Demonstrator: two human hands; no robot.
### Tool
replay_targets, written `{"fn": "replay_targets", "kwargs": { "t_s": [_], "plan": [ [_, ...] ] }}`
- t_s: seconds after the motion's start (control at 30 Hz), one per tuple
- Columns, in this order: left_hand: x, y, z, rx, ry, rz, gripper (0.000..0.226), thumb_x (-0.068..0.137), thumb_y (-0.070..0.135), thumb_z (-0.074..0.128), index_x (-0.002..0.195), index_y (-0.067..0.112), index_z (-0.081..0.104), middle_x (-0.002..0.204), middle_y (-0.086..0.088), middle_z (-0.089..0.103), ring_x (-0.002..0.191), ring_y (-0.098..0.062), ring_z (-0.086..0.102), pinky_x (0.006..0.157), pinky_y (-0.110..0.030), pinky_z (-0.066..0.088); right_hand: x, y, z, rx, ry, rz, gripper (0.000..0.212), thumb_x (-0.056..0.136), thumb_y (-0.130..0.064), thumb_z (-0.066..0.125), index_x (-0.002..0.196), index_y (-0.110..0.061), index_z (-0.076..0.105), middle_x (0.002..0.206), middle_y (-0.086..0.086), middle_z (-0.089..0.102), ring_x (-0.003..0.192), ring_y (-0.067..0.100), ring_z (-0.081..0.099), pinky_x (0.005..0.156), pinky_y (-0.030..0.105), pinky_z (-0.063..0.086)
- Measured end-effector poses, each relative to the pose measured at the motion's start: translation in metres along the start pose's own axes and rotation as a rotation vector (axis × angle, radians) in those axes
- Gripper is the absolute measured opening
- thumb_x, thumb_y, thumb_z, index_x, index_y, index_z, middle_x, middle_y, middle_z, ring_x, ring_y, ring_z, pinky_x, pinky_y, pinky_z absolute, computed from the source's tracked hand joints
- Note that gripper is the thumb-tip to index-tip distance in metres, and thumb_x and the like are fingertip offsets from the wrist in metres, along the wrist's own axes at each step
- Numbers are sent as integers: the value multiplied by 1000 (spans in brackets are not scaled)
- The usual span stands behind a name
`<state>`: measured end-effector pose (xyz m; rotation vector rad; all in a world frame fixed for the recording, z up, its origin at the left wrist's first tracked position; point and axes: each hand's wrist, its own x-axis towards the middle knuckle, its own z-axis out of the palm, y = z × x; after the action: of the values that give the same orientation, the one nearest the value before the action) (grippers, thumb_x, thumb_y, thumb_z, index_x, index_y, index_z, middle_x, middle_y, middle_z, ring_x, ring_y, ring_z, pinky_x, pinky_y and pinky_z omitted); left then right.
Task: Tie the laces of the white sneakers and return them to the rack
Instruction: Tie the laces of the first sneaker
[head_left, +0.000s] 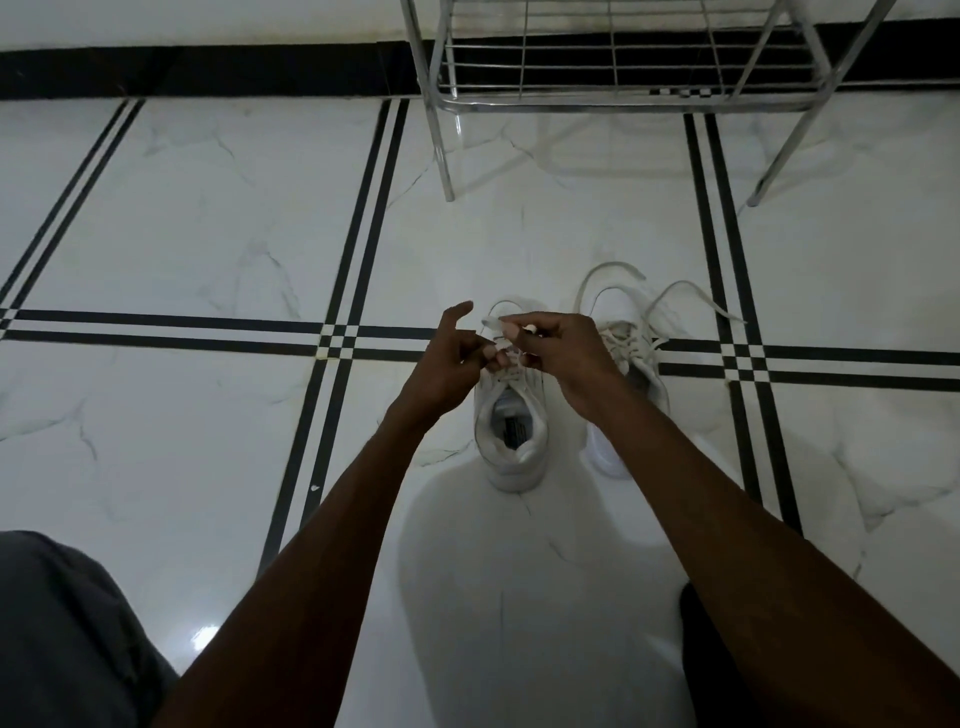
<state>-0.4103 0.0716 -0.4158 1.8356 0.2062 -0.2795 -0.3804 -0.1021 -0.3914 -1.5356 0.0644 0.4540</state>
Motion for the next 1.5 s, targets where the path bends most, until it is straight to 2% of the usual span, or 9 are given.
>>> {"fn": "replay_targets", "kwargs": {
  "t_s": [0.13,0.23,0.37,0.57,0.83,0.93,1.03,1.2,1.5],
  "plan": [
    [0,3,1,-75,52,-30,63,96,7,66,151,13,36,109,-15,76,106,-25,72,95,-37,54,5,-12,-14,-645,-130,-200,15,78,-24,82,92,-20,81,90,3,76,74,13,71,68,23,57],
    [-5,9,3,-102,62,2,49,97,11,68,143,11,51,102,-8,80,93,-14,75,85,-28,54,9,-14,-11,-909,-55,-354,14,75,-10,81,86,-18,82,83,2,69,75,15,65,68,24,54],
    [-12,9,-4,-204,38,-6,40,100,7,61,139,11,56,113,-8,79,101,-16,75,81,-27,53,4,-8,-3,-926,73,-422,10,72,-8,76,75,-17,76,79,-3,66,73,14,66,68,34,59],
    [-12,13,-6,-92,-11,99,42,96,2,66,136,16,64,128,-1,73,119,-13,68,100,-32,58,1,-9,4,-575,190,-314,9,72,-12,81,77,-17,77,71,-7,72,63,-2,65,59,9,49],
    [-13,0,-13,141,231,51,12,90,21,77,96,11,81,87,-1,80,78,-8,75,75,-21,56,1,-8,-29,-688,214,-225,13,67,-22,89,75,-17,80,71,-3,76,63,1,67,64,17,57],
    [-20,-13,-21,252,264,1,7,90,17,75,87,14,81,81,2,78,73,-5,68,72,-20,48,-6,0,-53,-816,267,-185,9,72,-15,84,69,-20,77,70,-3,76,64,8,70,67,33,62],
    [-28,-20,-20,129,278,-52,12,91,21,74,90,12,81,79,3,77,75,-6,69,74,-23,50,-9,6,-56,-854,250,-211,10,75,-6,80,72,-15,76,74,3,76,69,14,70,69,37,61],
    [-32,-21,-11,-236,295,-63,23,96,26,70,103,6,79,91,-4,79,81,-7,67,81,-25,54,-3,5,-49,-900,176,-249,3,77,-10,80,80,-9,80,80,8,77,72,14,67,63,17,45],
    [-39,-38,-21,79,465,-81,20,87,31,79,88,11,83,73,-5,78,74,-20,75,74,-33,57,-3,15,-53,-1027,189,-290,6,74,4,75,72,-1,78,76,17,76,73,30,71,75,46,58]
  ]
}}
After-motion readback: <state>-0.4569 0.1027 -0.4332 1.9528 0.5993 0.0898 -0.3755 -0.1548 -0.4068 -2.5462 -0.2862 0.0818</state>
